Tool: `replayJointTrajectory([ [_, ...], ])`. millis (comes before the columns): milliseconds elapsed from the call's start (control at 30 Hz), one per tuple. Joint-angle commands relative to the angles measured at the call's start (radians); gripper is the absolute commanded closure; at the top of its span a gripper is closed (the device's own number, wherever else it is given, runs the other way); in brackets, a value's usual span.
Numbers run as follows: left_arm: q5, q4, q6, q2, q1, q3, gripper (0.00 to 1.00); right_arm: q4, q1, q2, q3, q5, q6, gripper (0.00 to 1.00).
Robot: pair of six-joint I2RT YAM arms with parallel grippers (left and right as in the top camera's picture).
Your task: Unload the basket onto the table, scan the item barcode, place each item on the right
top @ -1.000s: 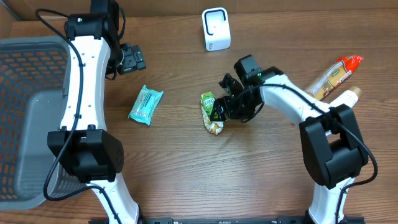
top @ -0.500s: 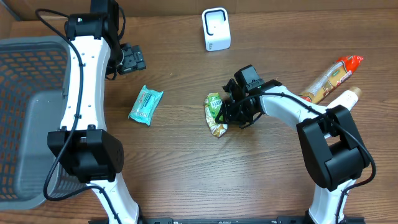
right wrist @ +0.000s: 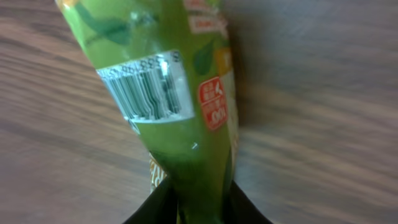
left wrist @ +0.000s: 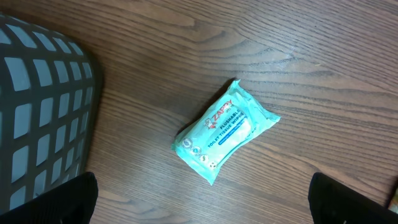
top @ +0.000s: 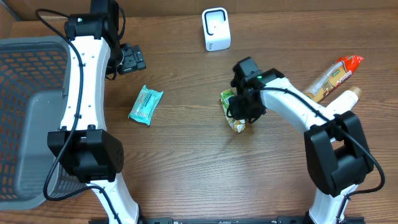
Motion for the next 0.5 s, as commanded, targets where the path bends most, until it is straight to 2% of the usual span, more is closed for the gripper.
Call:
replayJointTrajectory([
  [0,-0.009,-0.002,0.018,0.010,0.000,-0.003,0.00,-0.013,0.115,-0.036,0.033,0.320,-0.022,0.67],
  [33,-0.009,-0.002,0.018,0.010,0.000,-0.003,0.00,-0.013,0.137,-0.031,0.033,0.336,-0.024,0.64],
  [67,-0.009,-0.002,0.019,0.010,0.000,-0.003,0.00,-0.013,0.179,-0.023,0.033,0.350,-0.029,0.53],
  [133,-0.009,-0.002,0.018,0.010,0.000,-0.003,0.00,-0.010,0.241,-0.011,0.033,0.352,-0.036,0.44],
  [333,-0.009,-0.002,0.018,0.010,0.000,-0.003,0.00,-0.012,0.393,-0.008,0.035,0.349,-0.029,0.30],
  [400,-0.009,-0.002,0.018,0.010,0.000,-0.003,0.01,-0.014,0.406,-0.008,0.039,0.349,-0.019,0.23],
  [467,-0.009,-0.002,0.018,0.010,0.000,-0.003,0.00,-0.024,0.399,-0.009,0.053,0.350,0.015,0.22],
])
